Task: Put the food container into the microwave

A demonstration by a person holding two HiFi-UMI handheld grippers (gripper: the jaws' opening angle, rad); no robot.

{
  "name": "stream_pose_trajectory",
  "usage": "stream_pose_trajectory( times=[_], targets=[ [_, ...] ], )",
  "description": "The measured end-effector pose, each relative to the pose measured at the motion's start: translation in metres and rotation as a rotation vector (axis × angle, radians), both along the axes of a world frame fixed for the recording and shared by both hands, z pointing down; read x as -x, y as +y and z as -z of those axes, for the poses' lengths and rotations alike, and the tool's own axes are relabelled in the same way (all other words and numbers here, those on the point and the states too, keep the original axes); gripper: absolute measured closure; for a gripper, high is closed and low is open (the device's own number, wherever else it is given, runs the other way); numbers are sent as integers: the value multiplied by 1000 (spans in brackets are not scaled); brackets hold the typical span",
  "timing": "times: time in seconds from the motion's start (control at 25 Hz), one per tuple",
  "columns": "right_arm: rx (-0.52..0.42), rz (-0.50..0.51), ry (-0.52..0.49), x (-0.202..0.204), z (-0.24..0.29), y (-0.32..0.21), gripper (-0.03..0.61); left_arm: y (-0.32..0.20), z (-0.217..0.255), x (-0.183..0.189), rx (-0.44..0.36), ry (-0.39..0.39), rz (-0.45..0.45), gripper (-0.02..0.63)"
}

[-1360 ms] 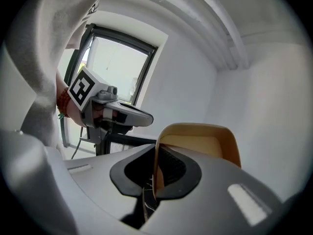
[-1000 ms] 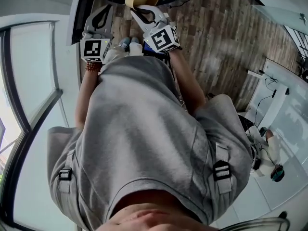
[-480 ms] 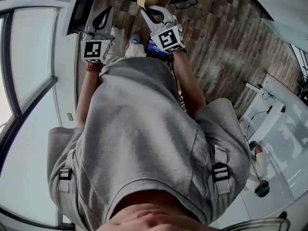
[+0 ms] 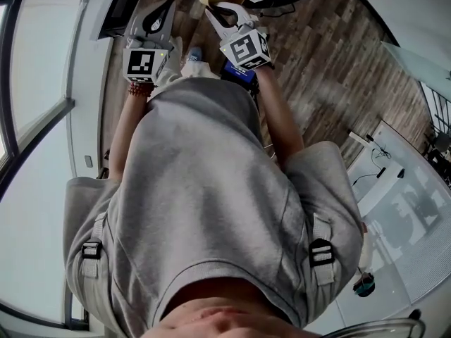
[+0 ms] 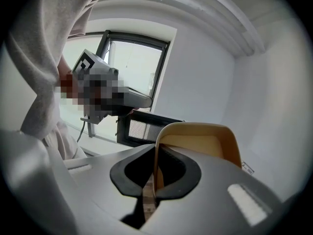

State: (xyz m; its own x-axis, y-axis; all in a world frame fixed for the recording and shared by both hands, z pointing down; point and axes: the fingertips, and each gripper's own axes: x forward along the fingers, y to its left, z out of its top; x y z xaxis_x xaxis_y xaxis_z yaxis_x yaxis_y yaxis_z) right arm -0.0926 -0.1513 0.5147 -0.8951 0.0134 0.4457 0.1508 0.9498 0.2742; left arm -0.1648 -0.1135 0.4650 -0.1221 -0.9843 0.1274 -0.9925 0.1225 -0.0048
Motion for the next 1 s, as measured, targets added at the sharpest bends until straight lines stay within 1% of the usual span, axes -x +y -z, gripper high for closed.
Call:
stream_pose_trajectory(
  times=[0.08, 0.4, 0.52, 0.64, 0.76, 1.0],
  targets=[
    [0, 24, 14, 5, -5, 5, 552, 4, -1, 1, -3, 0, 7, 612],
    [5, 104, 83, 25, -28, 23, 552, 15, -16, 7, 32, 17, 37, 612],
    [0, 144, 108, 33, -38, 30, 552, 14, -14, 5, 36, -4, 22, 612],
    [8, 158, 135, 39, -47, 30, 552, 13, -4, 1, 24, -29, 0, 612],
    [5, 173, 173, 44, -59, 34, 552, 19, -11, 0, 51, -19, -8, 612],
    [21, 171, 228, 48, -83, 36, 552, 15, -9, -1, 38, -38, -33, 612]
  ],
)
